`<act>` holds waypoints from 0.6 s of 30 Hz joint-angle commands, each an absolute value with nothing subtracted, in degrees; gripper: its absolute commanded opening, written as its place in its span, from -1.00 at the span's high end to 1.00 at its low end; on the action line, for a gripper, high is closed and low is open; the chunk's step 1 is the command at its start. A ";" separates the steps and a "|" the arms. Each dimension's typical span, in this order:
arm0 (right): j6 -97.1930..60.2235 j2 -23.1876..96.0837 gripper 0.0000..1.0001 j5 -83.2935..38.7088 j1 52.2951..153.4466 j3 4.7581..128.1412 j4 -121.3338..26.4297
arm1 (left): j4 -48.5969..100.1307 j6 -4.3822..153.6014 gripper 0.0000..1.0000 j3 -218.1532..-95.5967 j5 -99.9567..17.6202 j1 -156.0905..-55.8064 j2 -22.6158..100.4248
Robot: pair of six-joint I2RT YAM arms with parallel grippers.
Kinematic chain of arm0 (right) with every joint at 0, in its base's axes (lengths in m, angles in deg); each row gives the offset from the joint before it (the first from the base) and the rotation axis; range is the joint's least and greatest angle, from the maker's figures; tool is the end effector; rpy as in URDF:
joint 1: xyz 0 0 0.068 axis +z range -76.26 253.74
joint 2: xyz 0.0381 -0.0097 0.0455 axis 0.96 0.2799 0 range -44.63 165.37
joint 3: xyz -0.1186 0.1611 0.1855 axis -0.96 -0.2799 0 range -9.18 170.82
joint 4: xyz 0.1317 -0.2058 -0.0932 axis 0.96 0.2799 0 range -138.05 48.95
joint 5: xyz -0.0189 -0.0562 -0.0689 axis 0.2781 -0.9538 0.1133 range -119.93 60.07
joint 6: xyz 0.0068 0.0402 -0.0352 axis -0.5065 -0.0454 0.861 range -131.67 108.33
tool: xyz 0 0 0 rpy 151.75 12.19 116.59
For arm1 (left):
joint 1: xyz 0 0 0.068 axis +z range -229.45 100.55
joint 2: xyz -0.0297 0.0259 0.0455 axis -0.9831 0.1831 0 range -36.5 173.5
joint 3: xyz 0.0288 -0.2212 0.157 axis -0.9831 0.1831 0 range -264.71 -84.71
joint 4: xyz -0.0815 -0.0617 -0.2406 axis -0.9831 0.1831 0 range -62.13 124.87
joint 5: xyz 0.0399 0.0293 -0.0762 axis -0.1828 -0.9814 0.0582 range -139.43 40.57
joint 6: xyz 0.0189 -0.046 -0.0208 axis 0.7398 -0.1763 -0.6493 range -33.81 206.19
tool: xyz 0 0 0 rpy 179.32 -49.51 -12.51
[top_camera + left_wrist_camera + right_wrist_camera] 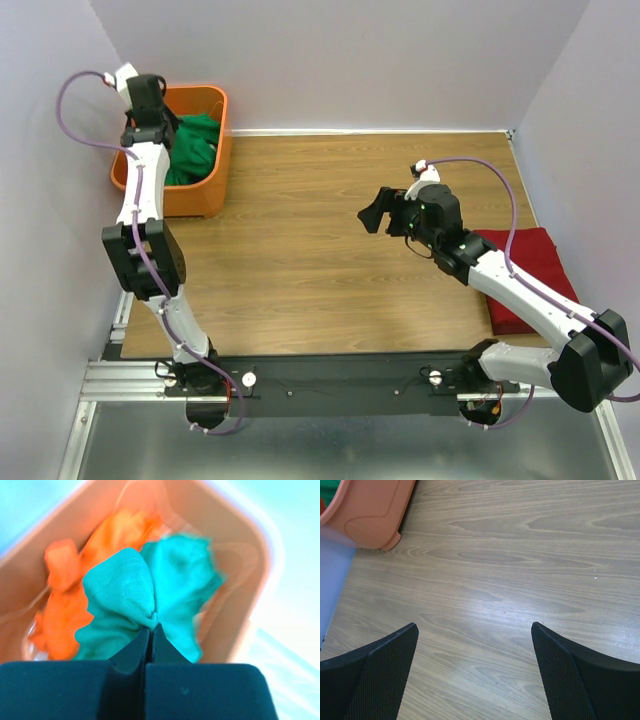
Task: Fold and stack the t-shirts
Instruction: Grab the tshirt from the pile, then move the tshirt to the center of the board
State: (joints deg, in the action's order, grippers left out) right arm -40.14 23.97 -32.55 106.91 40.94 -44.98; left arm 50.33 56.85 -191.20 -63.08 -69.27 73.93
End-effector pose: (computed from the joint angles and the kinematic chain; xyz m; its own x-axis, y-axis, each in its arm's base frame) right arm 0.2327 0.1502 0.2985 -0.5139 0.2330 -0.8256 -0.3027 0.8513 0.4287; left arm 0.4492 0.0893 0.3557 -0.1954 -0.5189 -0.8322 -0.5455 0.7627 -0.3474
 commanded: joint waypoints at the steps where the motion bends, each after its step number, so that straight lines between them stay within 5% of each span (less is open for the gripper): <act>1: -39.18 24.01 -1.00 -33.54 106.88 41.70 -44.27 | 47.74 57.54 1.00 -199.13 -55.60 -68.99 66.16; 11: -38.83 25.33 -1.00 -35.82 106.88 42.93 -44.27 | 36.32 62.54 1.00 -212.40 -46.44 -76.89 56.94; 18: -38.83 22.34 -1.00 -39.16 106.88 42.76 -44.27 | 29.11 66.76 1.00 -209.08 -44.94 -89.10 50.17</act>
